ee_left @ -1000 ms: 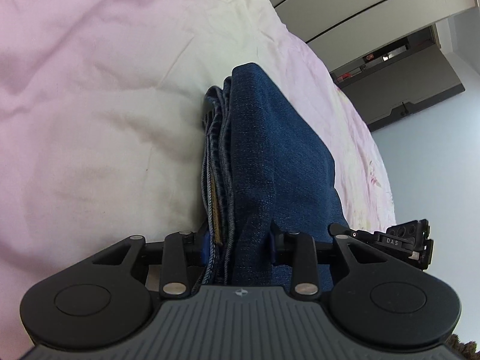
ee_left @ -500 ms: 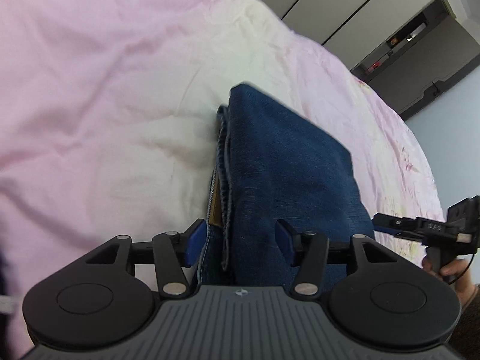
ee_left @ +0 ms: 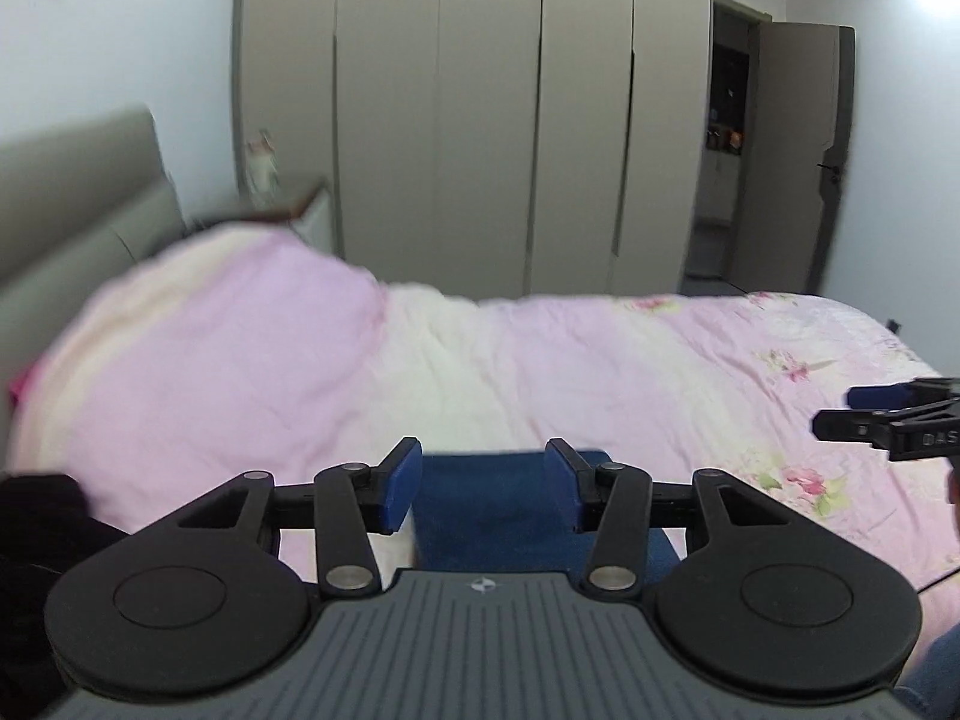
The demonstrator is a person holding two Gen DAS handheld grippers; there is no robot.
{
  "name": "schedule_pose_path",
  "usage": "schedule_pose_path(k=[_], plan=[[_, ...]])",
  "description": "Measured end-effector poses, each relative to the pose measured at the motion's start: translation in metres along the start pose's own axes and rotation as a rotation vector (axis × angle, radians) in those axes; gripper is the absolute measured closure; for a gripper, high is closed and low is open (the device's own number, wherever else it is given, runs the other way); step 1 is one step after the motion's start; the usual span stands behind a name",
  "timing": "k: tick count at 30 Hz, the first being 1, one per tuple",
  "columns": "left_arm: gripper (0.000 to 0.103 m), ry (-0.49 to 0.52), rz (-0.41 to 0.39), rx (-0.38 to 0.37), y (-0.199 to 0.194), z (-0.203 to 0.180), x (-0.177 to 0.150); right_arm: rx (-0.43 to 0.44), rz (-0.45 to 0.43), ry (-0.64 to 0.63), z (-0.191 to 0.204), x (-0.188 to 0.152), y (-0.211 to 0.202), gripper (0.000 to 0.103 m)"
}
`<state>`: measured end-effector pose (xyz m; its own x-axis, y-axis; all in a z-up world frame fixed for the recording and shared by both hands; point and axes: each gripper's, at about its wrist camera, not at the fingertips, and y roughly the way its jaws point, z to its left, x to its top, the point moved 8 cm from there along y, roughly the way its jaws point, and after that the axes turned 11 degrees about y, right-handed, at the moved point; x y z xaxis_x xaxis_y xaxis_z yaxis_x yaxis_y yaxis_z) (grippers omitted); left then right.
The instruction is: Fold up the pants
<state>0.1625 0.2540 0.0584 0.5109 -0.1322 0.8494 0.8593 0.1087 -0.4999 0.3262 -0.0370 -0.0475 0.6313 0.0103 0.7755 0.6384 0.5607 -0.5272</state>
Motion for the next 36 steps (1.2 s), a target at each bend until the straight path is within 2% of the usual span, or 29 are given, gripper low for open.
schedule_pose_path(k=[5,6,8,11,16,22,25,29,36], plan=[[0.039,0.092,-0.082,0.145,-0.054,-0.037,0.001,-0.028,-0.145,-0.094,0.022,-0.018,-0.075,0.005],[0.037,0.117,-0.085,0.173,-0.061,-0.044,-0.002,-0.032,-0.17,-0.111,0.026,-0.025,-0.088,0.005],[0.023,0.137,-0.084,0.217,-0.069,-0.056,-0.008,-0.059,-0.227,-0.137,0.034,-0.041,-0.111,0.005],[0.017,0.127,-0.076,0.248,-0.076,-0.073,-0.022,-0.107,-0.265,-0.14,0.038,-0.064,-0.13,0.005],[0.017,0.051,-0.029,0.203,-0.066,-0.103,-0.055,-0.123,-0.265,-0.057,0.036,-0.102,-0.15,0.005],[0.017,0.066,0.066,0.131,-0.038,-0.132,-0.091,-0.178,-0.256,-0.076,0.037,-0.136,-0.146,0.005],[0.017,0.03,0.101,0.117,-0.029,-0.136,-0.106,-0.182,-0.218,-0.082,0.033,-0.149,-0.135,0.005],[0.017,-0.003,0.148,0.11,-0.024,-0.135,-0.124,-0.183,-0.149,-0.026,0.024,-0.162,-0.117,0.005],[0.017,-0.009,0.173,0.116,-0.023,-0.135,-0.131,-0.197,-0.129,-0.034,0.022,-0.17,-0.107,0.005]])
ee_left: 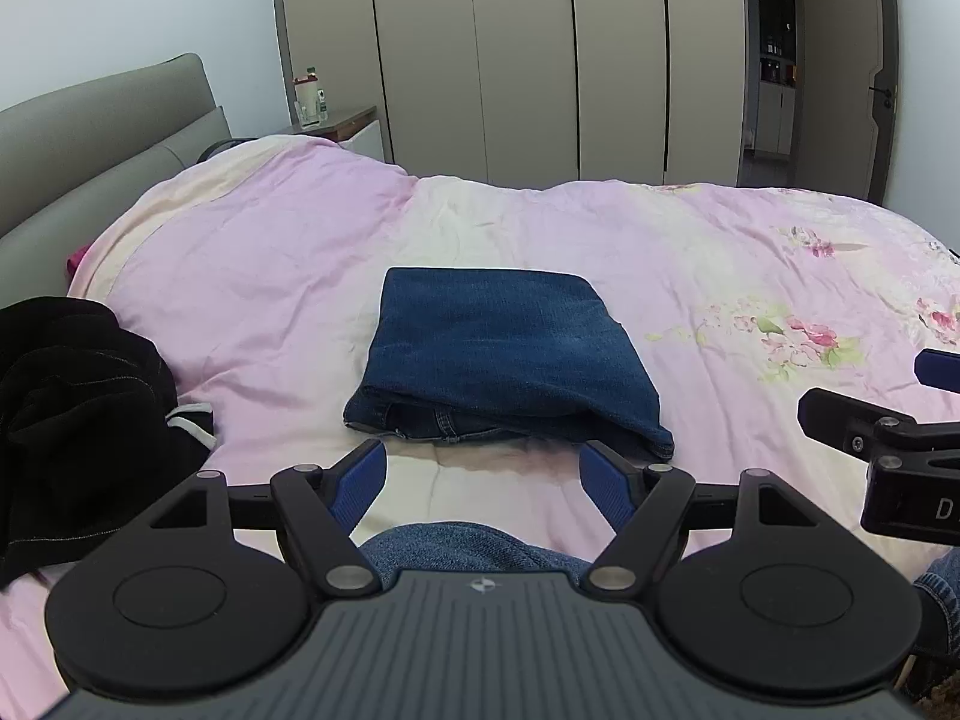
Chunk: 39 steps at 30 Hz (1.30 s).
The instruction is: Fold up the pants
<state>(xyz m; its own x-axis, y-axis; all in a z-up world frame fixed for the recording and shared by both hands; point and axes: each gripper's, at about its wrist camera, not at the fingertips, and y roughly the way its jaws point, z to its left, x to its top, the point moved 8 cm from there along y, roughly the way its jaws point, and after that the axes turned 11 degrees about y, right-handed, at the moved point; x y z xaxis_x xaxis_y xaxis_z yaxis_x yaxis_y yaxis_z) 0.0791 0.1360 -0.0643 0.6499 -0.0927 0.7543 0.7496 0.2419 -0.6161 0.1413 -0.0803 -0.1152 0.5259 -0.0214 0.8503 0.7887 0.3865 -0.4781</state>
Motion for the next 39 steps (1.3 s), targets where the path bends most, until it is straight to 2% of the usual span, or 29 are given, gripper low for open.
schedule_pose_path(k=[39], plan=[[0.017,0.016,-0.008,0.021,-0.011,0.006,0.005,0.024,-0.006,-0.004,0.002,0.002,-0.007,0.005]])
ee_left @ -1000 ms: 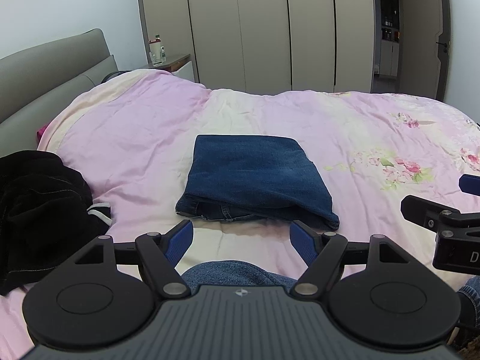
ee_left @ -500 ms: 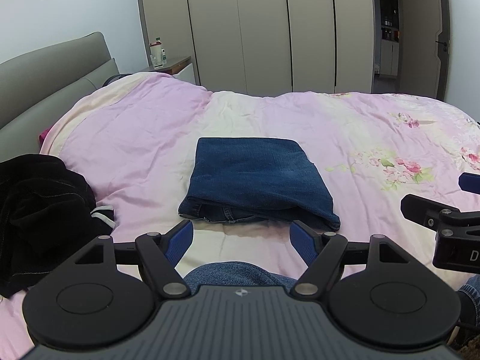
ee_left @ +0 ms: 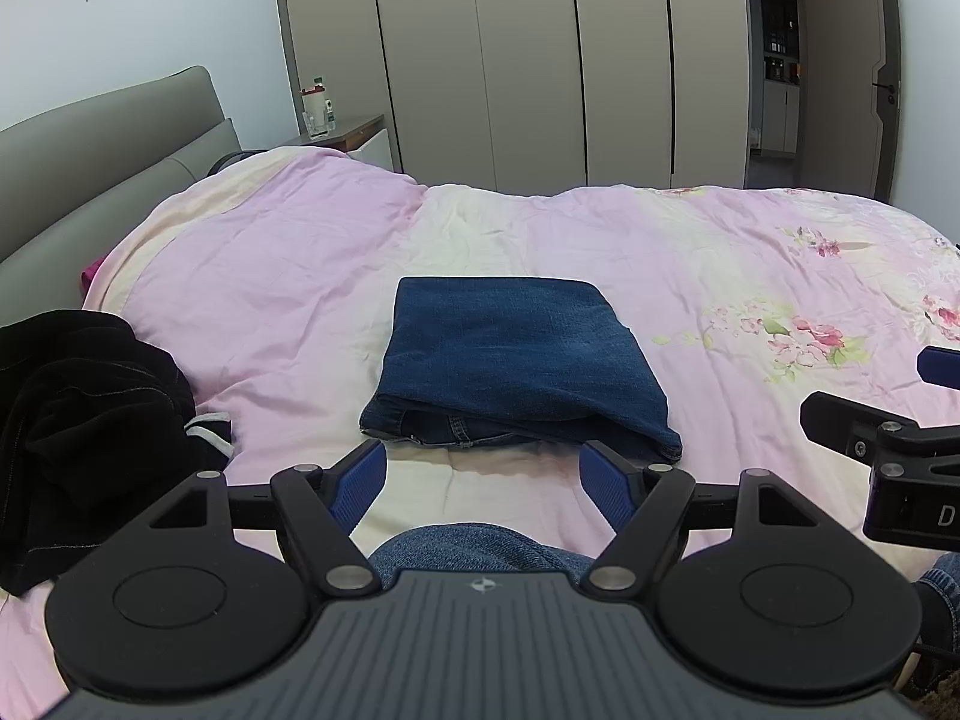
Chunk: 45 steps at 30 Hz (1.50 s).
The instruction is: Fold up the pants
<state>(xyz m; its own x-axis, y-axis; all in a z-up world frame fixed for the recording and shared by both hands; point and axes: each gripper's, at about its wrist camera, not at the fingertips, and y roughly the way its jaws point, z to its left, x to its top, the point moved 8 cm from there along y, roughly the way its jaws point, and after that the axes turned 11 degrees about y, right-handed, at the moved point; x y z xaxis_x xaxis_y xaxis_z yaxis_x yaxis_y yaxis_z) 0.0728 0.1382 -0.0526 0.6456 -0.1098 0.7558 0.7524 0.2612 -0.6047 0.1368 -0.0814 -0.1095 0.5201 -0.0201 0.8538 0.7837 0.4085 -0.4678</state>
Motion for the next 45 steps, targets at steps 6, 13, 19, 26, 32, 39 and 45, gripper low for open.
schedule_pose_path(k=[6,13,19,26,32,39,45], plan=[[0.017,-0.001,-0.005,0.003,-0.0012,0.0036,0.0004,-0.002,0.0,-0.001,0.0004,0.0003,-0.001,0.005],[0.017,0.006,-0.007,0.0,-0.0016,0.0043,0.0015,-0.004,-0.002,0.002,0.0003,-0.0001,-0.0028,0.005],[0.017,0.011,-0.01,0.001,-0.0025,0.0033,0.0025,-0.004,-0.002,0.004,0.0002,-0.0001,-0.0038,0.005],[0.017,0.026,-0.011,-0.001,-0.0033,-0.0009,0.0025,-0.004,-0.004,0.005,0.0,0.0001,-0.0042,0.005],[0.017,0.031,-0.012,-0.001,-0.0039,-0.0018,0.0023,-0.004,-0.001,0.007,-0.0005,0.0002,-0.0051,0.005],[0.017,0.026,-0.02,-0.021,-0.0057,-0.0036,0.0022,-0.005,-0.001,0.007,-0.0008,0.0003,-0.0055,0.005],[0.017,0.03,-0.03,-0.026,-0.007,-0.0043,0.0026,-0.004,-0.002,0.003,0.0001,0.0002,-0.007,0.005]])
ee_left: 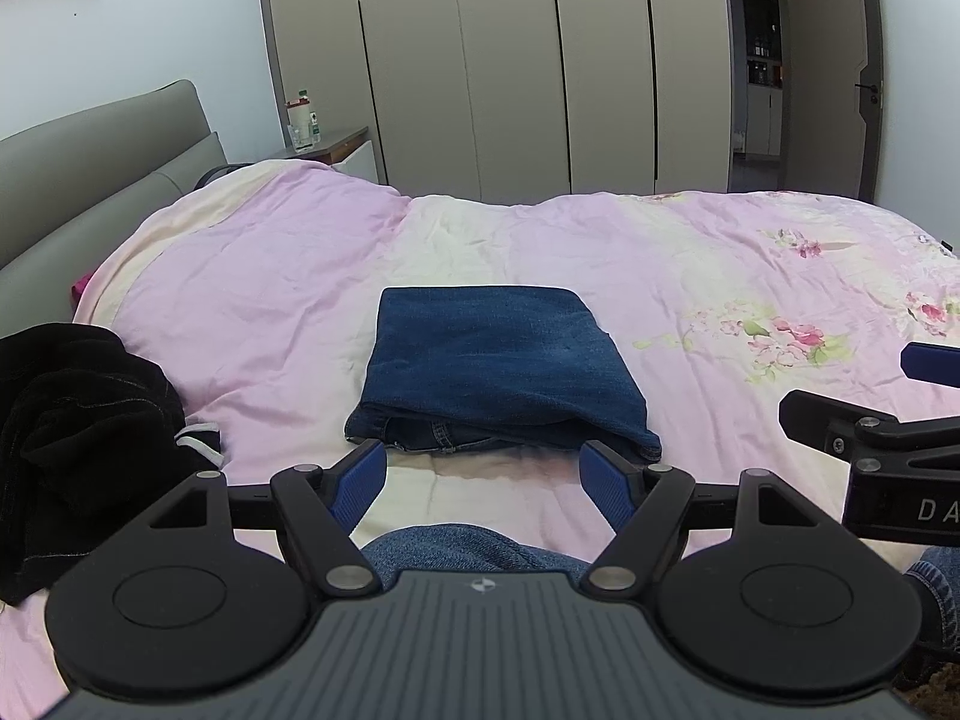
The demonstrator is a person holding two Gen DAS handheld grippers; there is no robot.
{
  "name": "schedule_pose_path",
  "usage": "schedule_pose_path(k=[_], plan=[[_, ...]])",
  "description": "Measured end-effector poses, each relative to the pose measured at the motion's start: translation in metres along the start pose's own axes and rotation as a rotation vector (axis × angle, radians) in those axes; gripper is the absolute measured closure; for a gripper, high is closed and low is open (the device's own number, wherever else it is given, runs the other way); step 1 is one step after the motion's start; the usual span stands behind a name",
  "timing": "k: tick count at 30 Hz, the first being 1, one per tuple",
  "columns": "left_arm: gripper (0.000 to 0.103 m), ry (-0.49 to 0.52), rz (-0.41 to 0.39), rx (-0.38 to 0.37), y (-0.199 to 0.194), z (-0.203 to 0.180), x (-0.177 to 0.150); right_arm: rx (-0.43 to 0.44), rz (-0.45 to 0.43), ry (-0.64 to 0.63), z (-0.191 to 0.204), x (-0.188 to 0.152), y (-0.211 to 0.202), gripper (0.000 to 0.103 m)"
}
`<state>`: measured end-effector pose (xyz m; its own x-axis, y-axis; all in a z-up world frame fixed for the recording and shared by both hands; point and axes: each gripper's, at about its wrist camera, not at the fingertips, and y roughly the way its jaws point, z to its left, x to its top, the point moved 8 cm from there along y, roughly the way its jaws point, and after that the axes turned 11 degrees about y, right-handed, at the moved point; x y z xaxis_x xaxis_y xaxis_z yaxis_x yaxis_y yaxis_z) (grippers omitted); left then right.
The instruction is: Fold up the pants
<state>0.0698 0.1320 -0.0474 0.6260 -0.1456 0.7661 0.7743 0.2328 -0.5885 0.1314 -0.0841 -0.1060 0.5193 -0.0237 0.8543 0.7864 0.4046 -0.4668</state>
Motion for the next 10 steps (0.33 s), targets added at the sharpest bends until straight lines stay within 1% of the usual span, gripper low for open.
schedule_pose_path(k=[10], plan=[[0.017,0.003,-0.015,-0.011,-0.0025,-0.0016,0.0008,0.0,0.001,0.0,0.0006,-0.0004,-0.0001,0.005]])
